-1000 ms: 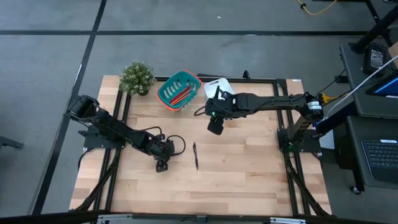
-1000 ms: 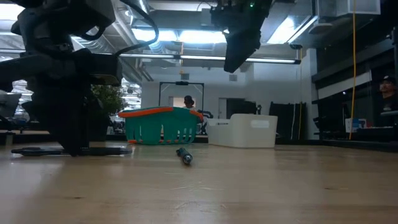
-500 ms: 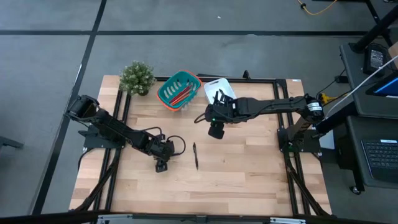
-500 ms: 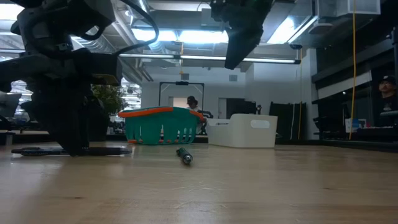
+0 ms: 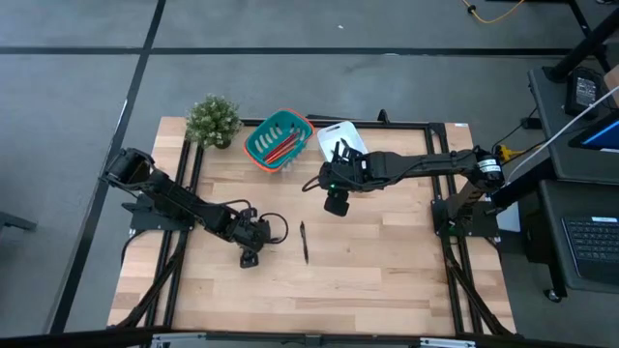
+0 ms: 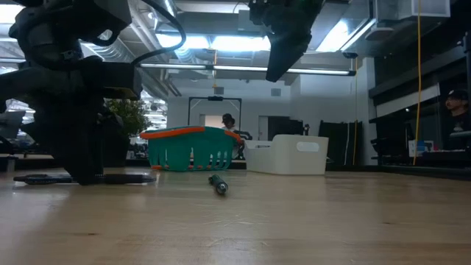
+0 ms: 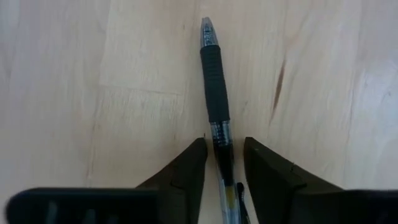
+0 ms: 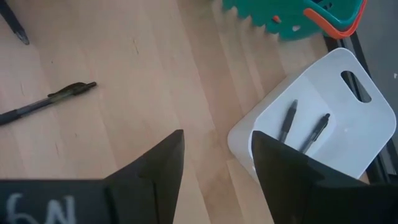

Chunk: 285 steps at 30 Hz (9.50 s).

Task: Sort pens & pencils
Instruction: Put the black pen into the white bin

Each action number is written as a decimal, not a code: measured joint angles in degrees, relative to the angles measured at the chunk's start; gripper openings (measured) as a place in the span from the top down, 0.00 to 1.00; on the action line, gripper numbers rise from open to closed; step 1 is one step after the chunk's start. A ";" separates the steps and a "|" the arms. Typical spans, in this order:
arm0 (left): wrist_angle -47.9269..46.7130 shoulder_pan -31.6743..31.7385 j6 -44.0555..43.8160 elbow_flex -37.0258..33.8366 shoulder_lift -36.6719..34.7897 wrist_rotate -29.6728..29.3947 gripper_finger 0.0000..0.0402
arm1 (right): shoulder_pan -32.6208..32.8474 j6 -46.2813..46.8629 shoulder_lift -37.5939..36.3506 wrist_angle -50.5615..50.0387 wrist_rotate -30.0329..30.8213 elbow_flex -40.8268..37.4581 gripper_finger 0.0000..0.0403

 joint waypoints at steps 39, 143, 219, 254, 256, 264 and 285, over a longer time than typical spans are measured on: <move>3.57 -7.50 17.46 -1.99 -14.84 -28.76 0.95 | 9.76 1.20 -13.34 37.64 -0.82 -33.44 0.53; 81.68 16.54 42.58 -17.11 -7.61 -0.34 0.85 | 1.71 -11.96 -0.02 111.53 -25.23 -44.24 0.93; 67.83 10.74 52.11 -30.29 -43.76 -26.60 0.73 | -2.03 -24.10 14.29 27.19 -24.23 -2.95 0.67; 67.56 10.70 52.07 -32.28 -45.29 -25.02 0.73 | -5.35 -34.85 33.20 9.05 -27.76 18.62 0.67; 67.56 10.70 52.07 -32.28 -45.29 -25.02 0.73 | -5.48 -34.99 33.85 9.13 -27.74 18.62 0.67; 67.03 10.68 52.06 -32.26 -45.29 -24.63 0.73 | -5.66 -37.64 37.17 10.09 -26.93 18.87 0.67; 63.30 10.68 51.00 -32.24 -45.29 -24.60 0.73 | -7.01 -30.09 37.45 8.39 -32.07 18.85 0.92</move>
